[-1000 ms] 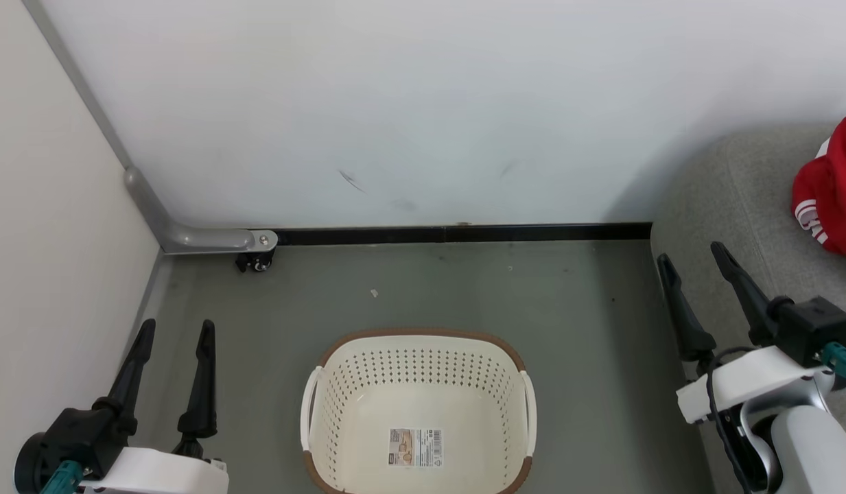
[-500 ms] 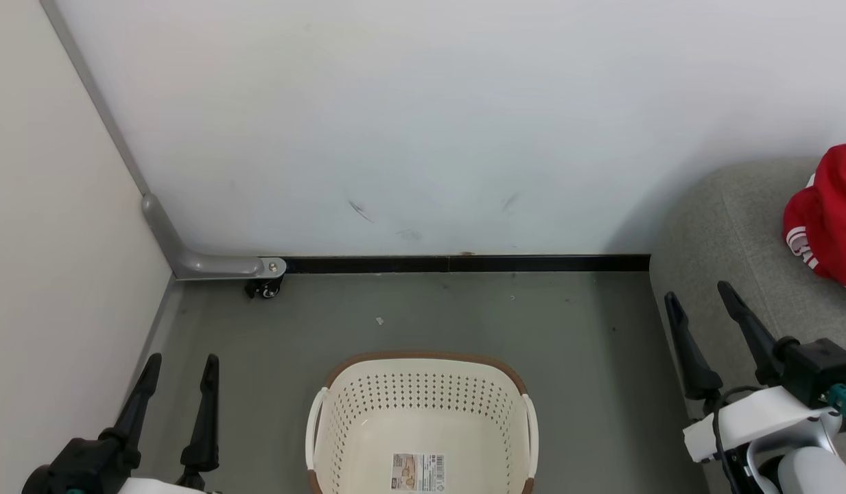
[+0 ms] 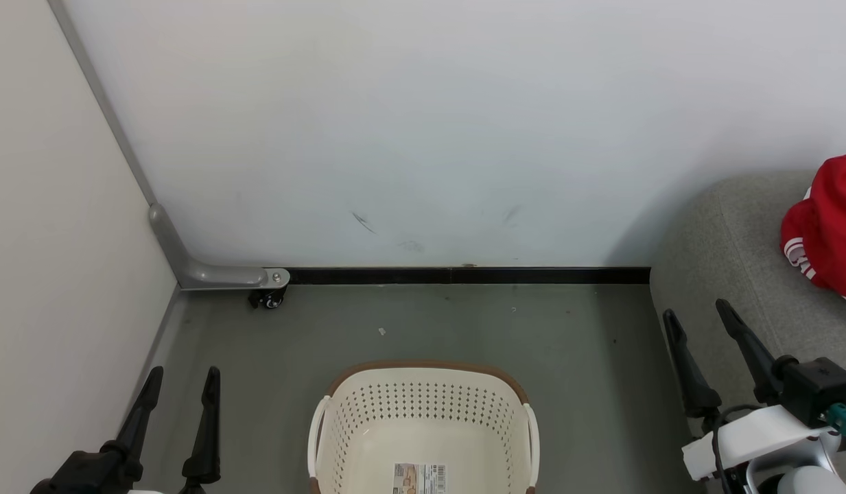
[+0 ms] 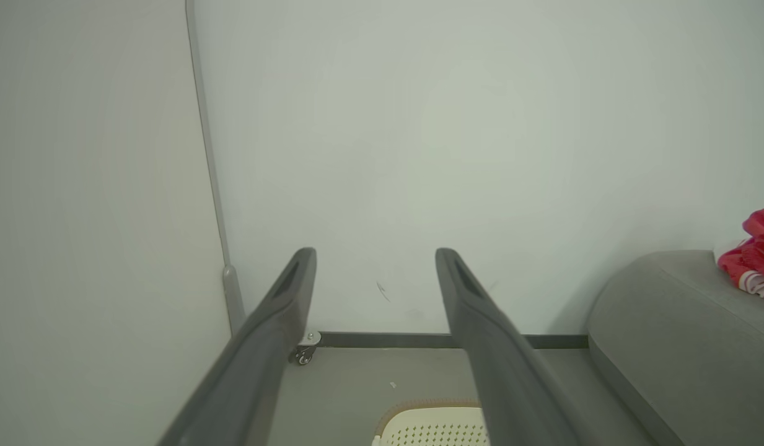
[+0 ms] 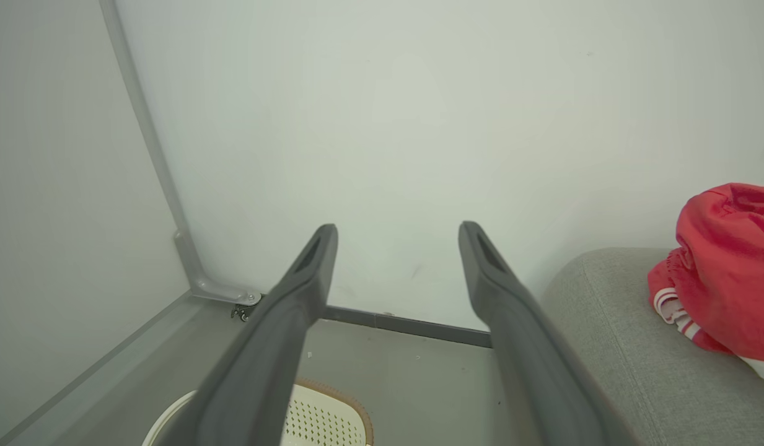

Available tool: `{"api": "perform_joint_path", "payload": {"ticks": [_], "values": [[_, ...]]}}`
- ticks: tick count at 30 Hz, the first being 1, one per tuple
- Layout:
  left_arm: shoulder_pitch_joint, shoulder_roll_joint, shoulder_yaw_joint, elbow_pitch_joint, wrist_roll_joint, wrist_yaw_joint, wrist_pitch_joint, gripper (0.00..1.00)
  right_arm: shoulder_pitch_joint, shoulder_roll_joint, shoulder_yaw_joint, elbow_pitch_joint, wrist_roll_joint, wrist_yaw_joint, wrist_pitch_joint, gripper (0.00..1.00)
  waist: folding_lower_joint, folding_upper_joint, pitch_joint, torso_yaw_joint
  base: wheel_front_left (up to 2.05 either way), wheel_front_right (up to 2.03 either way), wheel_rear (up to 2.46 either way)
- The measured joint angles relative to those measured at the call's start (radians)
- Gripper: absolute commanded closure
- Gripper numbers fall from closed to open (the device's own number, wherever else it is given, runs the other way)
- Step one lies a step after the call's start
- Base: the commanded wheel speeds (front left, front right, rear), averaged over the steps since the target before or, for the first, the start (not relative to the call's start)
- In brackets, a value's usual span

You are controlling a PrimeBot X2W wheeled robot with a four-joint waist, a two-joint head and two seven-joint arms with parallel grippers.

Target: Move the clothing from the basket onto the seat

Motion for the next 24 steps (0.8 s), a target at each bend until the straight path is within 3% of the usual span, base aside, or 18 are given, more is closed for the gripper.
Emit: {"api": "perform_joint_path", "payload": {"ticks": [12,13,24], "values": [[0.000,-0.019,0.014,-0.001,0.019,-0.017,0.000,0.00,0.004,0.001,0.002,-0.018,-0.002,0.000,0.000,0.00,0.0000,0.0000,0.001,0.001,0.00,0.00,0.00],[0.000,-0.020,0.014,0.002,0.026,-0.016,0.000,1.00,0.005,0.002,0.002,-0.015,-0.001,0.000,0.000,1.00,0.0000,0.0000,0.001,0.001,0.00,0.00,0.00],[0.032,-0.057,-0.001,0.085,-0.002,-0.016,0.015,1.00,0.062,0.034,0.007,0.066,0.023,0.000,0.002,1.00,0.0000,0.0000,0.001,0.001,0.00,0.00,0.00]]}}
